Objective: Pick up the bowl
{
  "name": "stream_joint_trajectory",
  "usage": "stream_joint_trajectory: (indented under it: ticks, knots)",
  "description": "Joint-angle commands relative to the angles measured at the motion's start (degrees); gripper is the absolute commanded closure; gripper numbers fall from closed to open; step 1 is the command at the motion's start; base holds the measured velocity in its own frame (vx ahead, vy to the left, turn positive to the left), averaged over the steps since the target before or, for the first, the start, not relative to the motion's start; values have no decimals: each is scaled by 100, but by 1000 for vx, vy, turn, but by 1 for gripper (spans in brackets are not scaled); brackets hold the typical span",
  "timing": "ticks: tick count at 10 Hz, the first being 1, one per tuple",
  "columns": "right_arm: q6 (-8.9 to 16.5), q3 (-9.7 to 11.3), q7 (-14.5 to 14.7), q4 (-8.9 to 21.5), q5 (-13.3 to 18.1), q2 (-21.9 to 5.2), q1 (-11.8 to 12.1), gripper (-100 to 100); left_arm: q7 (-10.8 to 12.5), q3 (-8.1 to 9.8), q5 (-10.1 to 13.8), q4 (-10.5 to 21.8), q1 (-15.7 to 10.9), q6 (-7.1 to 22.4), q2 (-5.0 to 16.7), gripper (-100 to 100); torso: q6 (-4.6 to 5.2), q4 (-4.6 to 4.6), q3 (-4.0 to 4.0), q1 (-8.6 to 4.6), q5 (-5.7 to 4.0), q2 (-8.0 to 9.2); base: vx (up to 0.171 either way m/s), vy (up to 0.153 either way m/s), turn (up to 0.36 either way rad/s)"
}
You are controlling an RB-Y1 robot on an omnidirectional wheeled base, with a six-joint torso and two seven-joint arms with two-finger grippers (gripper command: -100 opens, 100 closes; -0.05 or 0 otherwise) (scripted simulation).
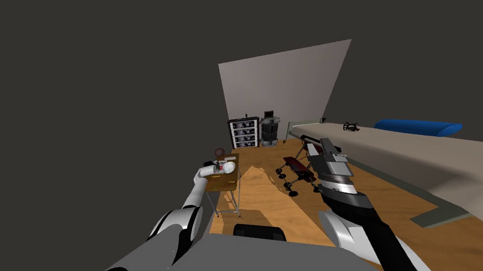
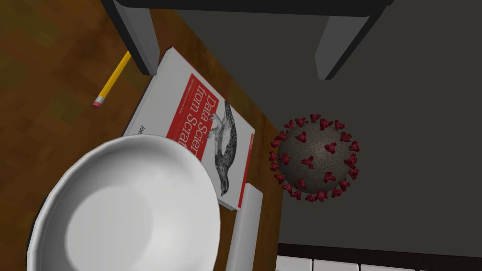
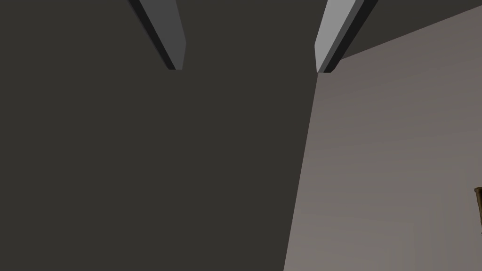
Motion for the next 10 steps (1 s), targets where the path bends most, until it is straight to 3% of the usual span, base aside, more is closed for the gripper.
stream_joint_trajectory:
  ticks: [1, 2, 5, 9, 10]
  knots:
    - [0, 0, 0, 0, 0, 0, 0, 0, 41, 7, -31, 140, -83, 225, 11, -100, 0, 0, 0, 0, 0, 0, 45, -64, -20]
    - [0, 0, 0, 0, 0, 0, 0, 0, 64, 13, -6, 420, -202, 407, 74, -100, 0, 0, 0, 0, -1, 0, 64, -77, -45]
    - [0, 0, 0, 0, 0, 0, 0, 0, 85, 16, 18, 688, -308, 709, 136, -100, 0, -1, -3, 0, -1, -5, 54, -58, -26]
    - [0, 0, 0, 0, 0, 0, 1, 0, 140, 12, 81, 1407, -543, 1311, 308, -100, -1, -4, -9, -1, -1, -14, 78, -72, -36]
    - [0, 0, 0, 0, 0, 0, 0, 0, 140, 12, 81, 1407, -543, 1326, 308, -100, -1, -2, -6, -1, -1, -10, 57, -56, -12]
